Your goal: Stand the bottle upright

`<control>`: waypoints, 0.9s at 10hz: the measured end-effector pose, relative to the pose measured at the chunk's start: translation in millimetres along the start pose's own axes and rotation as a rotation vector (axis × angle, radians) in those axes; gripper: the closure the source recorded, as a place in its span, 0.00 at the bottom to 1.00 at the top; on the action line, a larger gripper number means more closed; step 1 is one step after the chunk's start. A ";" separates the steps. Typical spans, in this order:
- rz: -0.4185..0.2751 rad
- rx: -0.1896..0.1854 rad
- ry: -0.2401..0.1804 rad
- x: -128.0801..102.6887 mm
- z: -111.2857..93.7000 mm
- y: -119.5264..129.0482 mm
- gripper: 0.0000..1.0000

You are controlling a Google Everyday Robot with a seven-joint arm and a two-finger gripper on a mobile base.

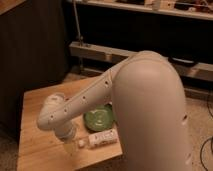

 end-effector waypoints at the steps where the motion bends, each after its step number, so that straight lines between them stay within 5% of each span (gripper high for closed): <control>1: -0.012 0.003 0.023 -1.1 1.2 1.9 0.20; 5: -0.004 0.008 0.082 13.1 8.5 10.9 0.20; 9: 0.014 0.023 0.078 26.2 16.5 17.0 0.20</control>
